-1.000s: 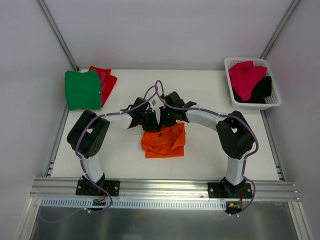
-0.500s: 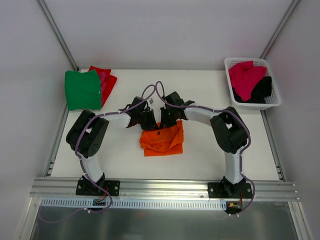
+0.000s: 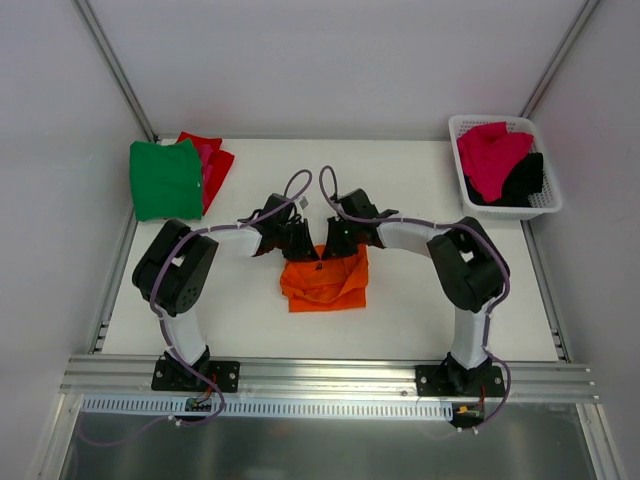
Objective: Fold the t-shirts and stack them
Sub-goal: Fold the tshirt
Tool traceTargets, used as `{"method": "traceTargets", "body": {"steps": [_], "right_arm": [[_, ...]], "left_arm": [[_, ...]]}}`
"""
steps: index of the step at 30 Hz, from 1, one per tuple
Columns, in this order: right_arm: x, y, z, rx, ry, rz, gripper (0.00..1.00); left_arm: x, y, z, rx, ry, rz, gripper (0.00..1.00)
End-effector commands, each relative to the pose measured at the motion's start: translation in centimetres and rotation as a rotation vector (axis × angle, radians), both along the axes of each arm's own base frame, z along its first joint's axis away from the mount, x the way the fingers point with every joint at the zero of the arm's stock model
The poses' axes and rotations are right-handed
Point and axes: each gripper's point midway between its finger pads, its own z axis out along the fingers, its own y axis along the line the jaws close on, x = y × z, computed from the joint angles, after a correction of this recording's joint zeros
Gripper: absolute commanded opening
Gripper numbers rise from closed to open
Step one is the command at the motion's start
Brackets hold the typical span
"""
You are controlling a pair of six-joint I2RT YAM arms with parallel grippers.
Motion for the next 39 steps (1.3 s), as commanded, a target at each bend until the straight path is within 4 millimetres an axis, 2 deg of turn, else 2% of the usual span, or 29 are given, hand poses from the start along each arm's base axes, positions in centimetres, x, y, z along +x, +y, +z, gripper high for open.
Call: {"method": "traceTargets", "body": {"steps": [1, 4, 5, 6, 9, 14, 15, 16, 17, 18, 19, 22, 24, 27, 30, 31, 32, 34, 35, 36, 37, 39], "right_arm": [[-3.1, -3.5, -2.0, -0.118, 0.031, -0.039, 0.01], [-5.0, -3.8, -0.6, -0.109, -0.002, -0.042, 0.01], [-6.3, -4.7, -1.3, -0.133, 0.008, -0.043, 0.01], [-6.8, -4.8, -0.2, -0.117, -0.010, -0.051, 0.01], [-9.6, -5.6, 0.0, -0.133, -0.013, -0.033, 0.00], [-12.7, -6.7, 0.6, -0.116, -0.019, -0.045, 0.01], [-14.1, -7.0, 0.0, -0.123, -0.003, -0.027, 0.01], [-14.7, -6.8, 0.9, -0.094, -0.013, -0.034, 0.00], [-15.2, -7.0, 0.9, -0.090, -0.016, -0.035, 0.00], [-16.8, -7.0, 0.6, -0.093, -0.009, -0.007, 0.00], [-17.5, -6.8, 1.4, -0.064, -0.025, 0.004, 0.01], [-20.1, -7.0, 1.6, -0.050, -0.015, 0.039, 0.01], [-21.6, -7.0, 2.5, -0.023, -0.025, 0.063, 0.00], [-22.6, -7.4, 3.8, -0.001, -0.053, 0.071, 0.01], [-21.5, -7.7, 5.9, 0.008, -0.142, 0.065, 0.01], [-20.6, -7.9, 6.3, -0.016, -0.183, 0.049, 0.01], [-19.4, -7.5, 8.0, -0.013, -0.231, 0.033, 0.01], [-17.6, -7.6, 8.2, -0.056, -0.253, 0.040, 0.01], [-16.8, -6.9, 9.3, -0.037, -0.262, 0.042, 0.01], [-15.4, -7.0, 9.5, -0.048, -0.264, 0.019, 0.00], [-14.6, -6.9, 8.4, -0.095, -0.248, 0.031, 0.01], [-12.4, -6.0, 7.9, -0.116, -0.231, 0.020, 0.01]], "left_arm": [[-1.0, 1.0, -1.2, 0.034, 0.047, 0.005, 0.00], [-0.8, 1.0, -1.3, 0.031, 0.053, 0.009, 0.00], [-0.8, 0.8, -1.4, 0.027, 0.055, 0.008, 0.00], [-0.7, 0.7, -1.4, 0.024, 0.056, 0.008, 0.00], [-0.6, 0.6, -1.4, 0.019, 0.057, 0.008, 0.00], [-0.4, 0.5, -1.5, 0.019, 0.062, 0.009, 0.00], [-0.4, 0.4, -1.5, 0.018, 0.063, 0.008, 0.00], [-0.3, 0.4, -1.5, 0.018, 0.064, 0.011, 0.00], [-0.2, 0.4, -1.6, 0.017, 0.064, 0.012, 0.00], [-0.2, 0.4, -1.6, 0.017, 0.064, 0.010, 0.00], [-0.2, 0.4, -1.6, 0.017, 0.064, 0.012, 0.00], [-0.2, 0.4, -1.7, 0.017, 0.067, 0.011, 0.00], [-0.2, 0.4, -1.7, 0.017, 0.068, 0.012, 0.00], [-0.2, 0.4, -1.6, 0.016, 0.065, 0.013, 0.00], [-0.2, 0.4, -1.5, 0.012, 0.064, 0.011, 0.00], [-0.2, 0.3, -1.5, 0.011, 0.067, 0.012, 0.00], [-0.2, 0.3, -1.5, 0.008, 0.067, 0.010, 0.00], [-0.2, 0.3, -1.5, 0.005, 0.068, 0.006, 0.00], [-0.3, 0.3, -1.5, 0.007, 0.070, 0.008, 0.00], [-0.2, 0.3, -1.5, 0.006, 0.069, 0.007, 0.00], [-0.4, 0.4, -1.6, 0.008, 0.071, 0.007, 0.00], [-0.5, 0.4, -1.8, 0.011, 0.075, 0.007, 0.00]]}}
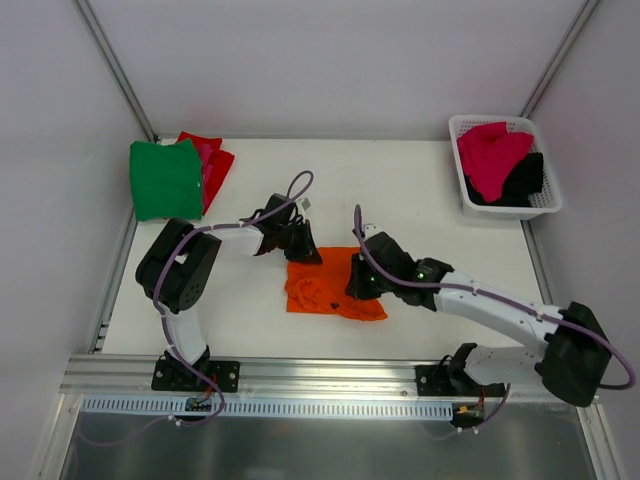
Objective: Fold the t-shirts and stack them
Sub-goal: Fold the tshirt
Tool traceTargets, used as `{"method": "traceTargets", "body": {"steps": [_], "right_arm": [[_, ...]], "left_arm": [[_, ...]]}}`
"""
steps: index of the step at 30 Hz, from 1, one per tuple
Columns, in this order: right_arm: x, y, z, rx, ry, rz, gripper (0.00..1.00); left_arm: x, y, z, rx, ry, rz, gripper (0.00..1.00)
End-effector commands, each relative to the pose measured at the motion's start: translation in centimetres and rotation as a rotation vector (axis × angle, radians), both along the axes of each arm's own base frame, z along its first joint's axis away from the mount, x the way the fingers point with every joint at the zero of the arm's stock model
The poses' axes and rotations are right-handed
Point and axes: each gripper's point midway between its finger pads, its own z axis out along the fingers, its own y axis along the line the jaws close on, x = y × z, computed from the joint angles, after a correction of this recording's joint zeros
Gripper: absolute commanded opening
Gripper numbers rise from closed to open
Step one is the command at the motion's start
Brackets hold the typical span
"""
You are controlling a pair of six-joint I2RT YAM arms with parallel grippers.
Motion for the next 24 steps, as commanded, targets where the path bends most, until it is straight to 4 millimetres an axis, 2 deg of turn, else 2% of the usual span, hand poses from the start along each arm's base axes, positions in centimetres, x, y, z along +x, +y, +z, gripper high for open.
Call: {"method": "traceTargets", "body": {"steps": [1, 4, 5, 7, 8, 10, 14, 17, 18, 20, 21, 24], "right_arm": [[3.9, 0.5, -0.8, -0.084, -0.023, 0.005, 0.01], [5.7, 2.3, -0.5, -0.067, -0.009, 0.025, 0.01], [6.3, 2.6, -1.6, -0.082, 0.015, 0.030, 0.00], [7.2, 3.6, -1.6, -0.077, 0.015, 0.032, 0.00], [7.6, 3.8, -2.4, -0.090, 0.028, 0.037, 0.01], [8.2, 4.5, -2.6, -0.083, 0.031, 0.042, 0.01], [9.5, 5.2, -4.4, -0.097, 0.060, 0.049, 0.00], [10.4, 5.8, -4.9, -0.080, 0.065, 0.051, 0.01], [10.6, 5.9, -5.7, -0.086, 0.085, 0.050, 0.01], [11.0, 6.8, -5.7, -0.064, 0.087, 0.060, 0.01], [10.9, 7.1, -6.4, -0.062, 0.106, 0.071, 0.01], [10.8, 8.1, -6.7, -0.023, 0.128, 0.088, 0.00]], "left_arm": [[0.0, 1.1, -1.6, 0.047, 0.031, 0.025, 0.00], [0.0, 1.1, -1.5, 0.044, 0.032, 0.025, 0.00], [0.1, 1.2, -1.5, 0.045, 0.030, 0.027, 0.00], [0.1, 1.2, -1.5, 0.045, 0.030, 0.027, 0.00], [0.1, 1.2, -1.5, 0.046, 0.030, 0.030, 0.00], [0.0, 1.3, -1.6, 0.046, 0.033, 0.029, 0.00], [-0.1, 1.3, -1.7, 0.045, 0.035, 0.031, 0.00], [-0.2, 1.3, -1.8, 0.045, 0.039, 0.031, 0.00], [-0.2, 1.3, -1.8, 0.044, 0.039, 0.032, 0.00], [-0.2, 1.3, -1.9, 0.043, 0.042, 0.033, 0.00], [-0.2, 1.3, -1.9, 0.042, 0.042, 0.032, 0.00], [-0.1, 1.3, -1.9, 0.041, 0.040, 0.033, 0.00]]}}
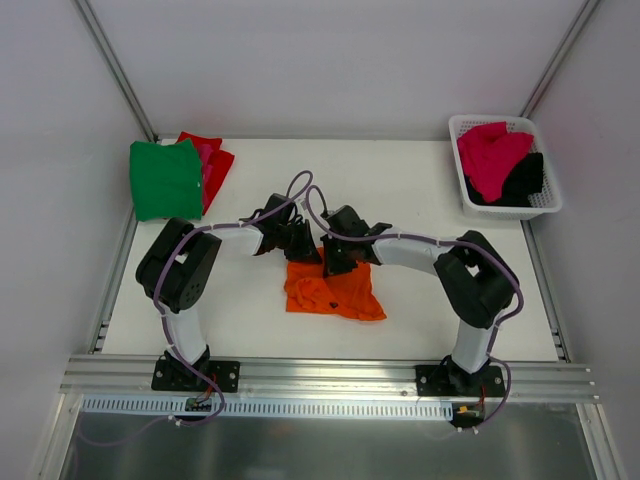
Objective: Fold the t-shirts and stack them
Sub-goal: Fold the tshirt
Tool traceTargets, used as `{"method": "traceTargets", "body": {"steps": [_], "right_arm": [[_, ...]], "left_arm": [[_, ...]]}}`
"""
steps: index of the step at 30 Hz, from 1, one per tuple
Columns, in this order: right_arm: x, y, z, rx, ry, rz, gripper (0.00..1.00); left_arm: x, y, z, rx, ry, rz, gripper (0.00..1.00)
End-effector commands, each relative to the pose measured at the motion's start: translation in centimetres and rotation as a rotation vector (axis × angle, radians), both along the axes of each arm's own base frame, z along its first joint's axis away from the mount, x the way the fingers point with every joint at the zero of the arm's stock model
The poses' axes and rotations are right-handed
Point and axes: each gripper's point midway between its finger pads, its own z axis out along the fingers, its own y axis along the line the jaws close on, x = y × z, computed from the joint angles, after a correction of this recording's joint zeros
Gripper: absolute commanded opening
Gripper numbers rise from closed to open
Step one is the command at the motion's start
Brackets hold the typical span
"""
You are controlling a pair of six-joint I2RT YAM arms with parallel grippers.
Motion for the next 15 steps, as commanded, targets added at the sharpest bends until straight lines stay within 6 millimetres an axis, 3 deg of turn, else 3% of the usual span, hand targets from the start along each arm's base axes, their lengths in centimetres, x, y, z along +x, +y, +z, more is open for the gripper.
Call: {"method": "traceTargets", "body": {"steps": [1, 5, 15], "right_arm": [[0.3, 3.2, 1.7, 0.130, -0.003, 0.053, 0.01], [-1.3, 3.7, 1.8, 0.175, 0.018, 0.079, 0.01], [-8.3, 6.1, 3.0, 0.317, 0.090, 0.193, 0.00]], "left_arm": [[-0.2, 1.3, -1.9, 0.051, 0.033, 0.027, 0.00], [-0.1, 1.4, -1.9, 0.051, 0.032, 0.030, 0.00], [0.2, 1.0, -1.9, 0.036, 0.039, 0.024, 0.00]]}}
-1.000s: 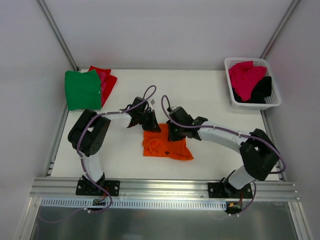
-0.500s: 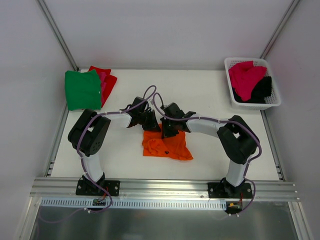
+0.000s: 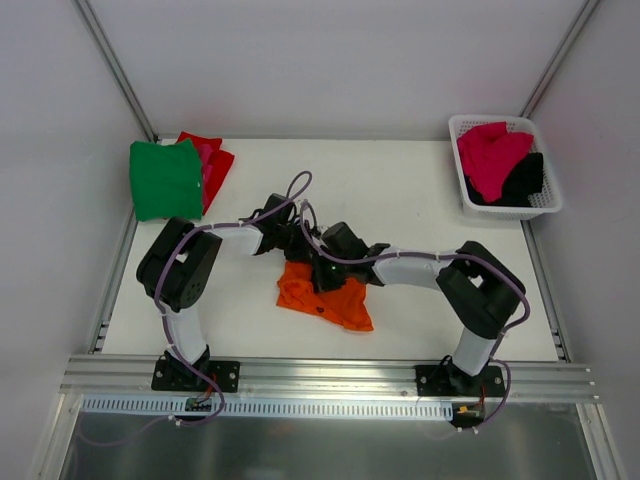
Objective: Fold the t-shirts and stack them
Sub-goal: Fold the tshirt
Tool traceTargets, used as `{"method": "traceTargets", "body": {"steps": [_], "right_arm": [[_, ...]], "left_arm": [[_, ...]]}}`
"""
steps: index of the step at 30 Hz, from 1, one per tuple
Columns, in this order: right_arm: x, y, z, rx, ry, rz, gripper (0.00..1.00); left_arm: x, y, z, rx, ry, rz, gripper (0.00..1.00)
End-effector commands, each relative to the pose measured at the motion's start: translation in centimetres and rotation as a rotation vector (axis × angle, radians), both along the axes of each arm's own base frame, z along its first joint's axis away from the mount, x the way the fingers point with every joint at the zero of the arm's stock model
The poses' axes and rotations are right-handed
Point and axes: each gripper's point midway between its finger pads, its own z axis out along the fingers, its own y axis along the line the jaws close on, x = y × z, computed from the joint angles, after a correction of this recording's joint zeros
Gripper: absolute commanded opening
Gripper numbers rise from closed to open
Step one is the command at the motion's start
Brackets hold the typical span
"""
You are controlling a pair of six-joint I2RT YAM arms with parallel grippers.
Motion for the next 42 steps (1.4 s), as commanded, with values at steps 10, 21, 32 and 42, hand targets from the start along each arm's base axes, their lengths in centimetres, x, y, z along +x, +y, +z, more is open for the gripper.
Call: {"method": "traceTargets", "body": {"steps": [10, 21, 32, 42], "right_arm": [[-6.6, 5.9, 4.2, 0.223, 0.084, 0.171, 0.00], [-8.8, 5.4, 4.7, 0.240, 0.101, 0.193, 0.01], [-6.0, -1.0, 9.4, 0.187, -0.129, 0.063, 0.00], [-0.7, -7.2, 6.7, 0.082, -0.129, -0.135, 0.01]], "left_arm": [[0.4, 0.8, -2.1, 0.041, 0.027, 0.027, 0.00], [0.1, 1.0, -2.5, 0.034, 0.033, 0.028, 0.00], [-1.4, 1.5, 0.4, -0.012, -0.024, 0.022, 0.00], [-8.3, 3.7, 6.6, -0.053, -0.217, -0.012, 0.50]]}}
